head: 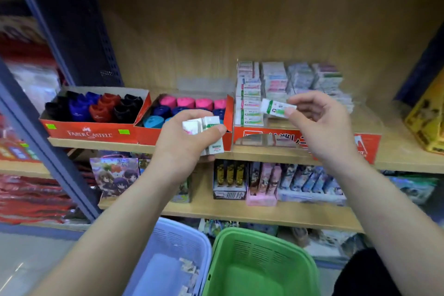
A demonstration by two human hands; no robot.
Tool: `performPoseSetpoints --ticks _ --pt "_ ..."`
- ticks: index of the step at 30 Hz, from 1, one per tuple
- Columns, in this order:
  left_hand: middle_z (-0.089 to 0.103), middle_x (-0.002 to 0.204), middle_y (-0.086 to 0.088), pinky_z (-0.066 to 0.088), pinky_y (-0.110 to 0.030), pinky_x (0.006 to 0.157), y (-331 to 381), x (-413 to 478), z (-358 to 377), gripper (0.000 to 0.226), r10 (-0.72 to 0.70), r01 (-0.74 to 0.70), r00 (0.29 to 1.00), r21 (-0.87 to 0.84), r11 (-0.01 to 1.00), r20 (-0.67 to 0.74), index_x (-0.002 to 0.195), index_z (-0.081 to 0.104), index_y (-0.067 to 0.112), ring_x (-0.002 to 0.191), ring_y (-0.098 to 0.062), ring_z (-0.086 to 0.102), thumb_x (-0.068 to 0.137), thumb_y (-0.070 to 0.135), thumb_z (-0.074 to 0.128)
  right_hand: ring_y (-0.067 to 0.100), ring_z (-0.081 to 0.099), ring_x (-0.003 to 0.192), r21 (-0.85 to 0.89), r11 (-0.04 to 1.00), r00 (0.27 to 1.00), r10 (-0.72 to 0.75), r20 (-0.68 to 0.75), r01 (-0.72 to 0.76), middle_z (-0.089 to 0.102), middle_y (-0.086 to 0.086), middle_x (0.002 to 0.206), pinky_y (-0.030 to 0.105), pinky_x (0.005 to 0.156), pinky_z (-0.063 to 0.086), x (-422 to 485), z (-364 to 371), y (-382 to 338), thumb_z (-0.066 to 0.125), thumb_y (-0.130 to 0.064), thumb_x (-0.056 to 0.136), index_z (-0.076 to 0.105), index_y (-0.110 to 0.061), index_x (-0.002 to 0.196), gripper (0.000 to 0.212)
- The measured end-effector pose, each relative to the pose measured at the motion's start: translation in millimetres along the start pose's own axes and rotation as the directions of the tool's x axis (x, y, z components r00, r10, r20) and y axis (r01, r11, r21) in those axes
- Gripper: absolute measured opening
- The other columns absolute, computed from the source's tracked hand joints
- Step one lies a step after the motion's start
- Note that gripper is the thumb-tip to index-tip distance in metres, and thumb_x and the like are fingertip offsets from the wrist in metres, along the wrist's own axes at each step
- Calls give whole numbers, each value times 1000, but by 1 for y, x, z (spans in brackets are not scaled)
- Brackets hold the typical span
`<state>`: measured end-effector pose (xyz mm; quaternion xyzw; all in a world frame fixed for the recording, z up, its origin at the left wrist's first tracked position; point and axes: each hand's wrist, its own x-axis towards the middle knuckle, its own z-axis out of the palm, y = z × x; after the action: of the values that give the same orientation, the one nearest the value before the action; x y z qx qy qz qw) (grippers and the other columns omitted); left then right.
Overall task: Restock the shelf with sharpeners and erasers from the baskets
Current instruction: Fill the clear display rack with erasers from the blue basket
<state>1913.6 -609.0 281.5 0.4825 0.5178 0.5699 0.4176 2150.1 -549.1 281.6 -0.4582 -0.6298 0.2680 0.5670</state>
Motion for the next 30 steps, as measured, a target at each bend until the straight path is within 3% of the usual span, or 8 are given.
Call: performPoseSetpoints --ticks 4,11,20,22,25,27,30 --pt "76 83 -6 56 -28 57 -4 5 5 26 5 -6 999 12 1000 40 107 70 20 69 -16 72 84 18 82 7 64 82 -199 980 999 -8 35 15 73 -3 90 24 79 50 29 -21 15 73 -11 89 71 -34 88 23" --pt "75 84 -8 60 -31 58 -15 14 16 26 -40 40 999 -26 999 7 106 71 20 66 -17 71 82 17 82 3 69 79 -415 909 949 105 297 29 75 -11 82 26 78 55 46 -26 20 75 -19 89 78 -24 87 6" --pt "74 77 1 58 -27 58 -22 17 26 26 -34 35 999 -45 998 25 104 71 18 66 -13 70 81 14 82 4 69 66 -492 869 939 126 320 51 74 -8 71 24 64 53 71 -16 25 81 -22 84 74 -26 78 9" --pt "73 77 1 58 -27 56 -21 17 26 26 -35 36 999 -51 998 17 105 70 17 65 -13 70 82 14 82 7 70 72 -558 824 909 157 387 95 74 -8 74 30 70 57 77 -14 23 80 -24 85 75 -26 79 8" --pt "73 76 2 56 -26 54 -19 17 25 27 -31 32 999 -62 998 18 105 70 18 65 -13 70 81 13 82 3 68 76 -664 718 869 176 462 208 73 -14 79 27 72 55 83 -14 22 77 -24 87 75 -29 81 8" --pt "73 76 2 56 -25 54 -18 17 25 27 -36 37 999 -79 996 17 105 70 18 65 -12 70 81 13 82 3 69 77 -683 696 867 181 465 221 72 -16 82 23 70 53 84 -14 23 77 -24 87 75 -29 84 7" --pt "74 78 2 57 -26 55 -16 17 25 27 -52 53 999 -114 992 18 105 70 18 68 -12 72 81 14 82 -8 63 78 -620 763 936 56 346 184 70 -18 84 14 72 48 74 -14 19 75 -22 89 75 -29 88 7"
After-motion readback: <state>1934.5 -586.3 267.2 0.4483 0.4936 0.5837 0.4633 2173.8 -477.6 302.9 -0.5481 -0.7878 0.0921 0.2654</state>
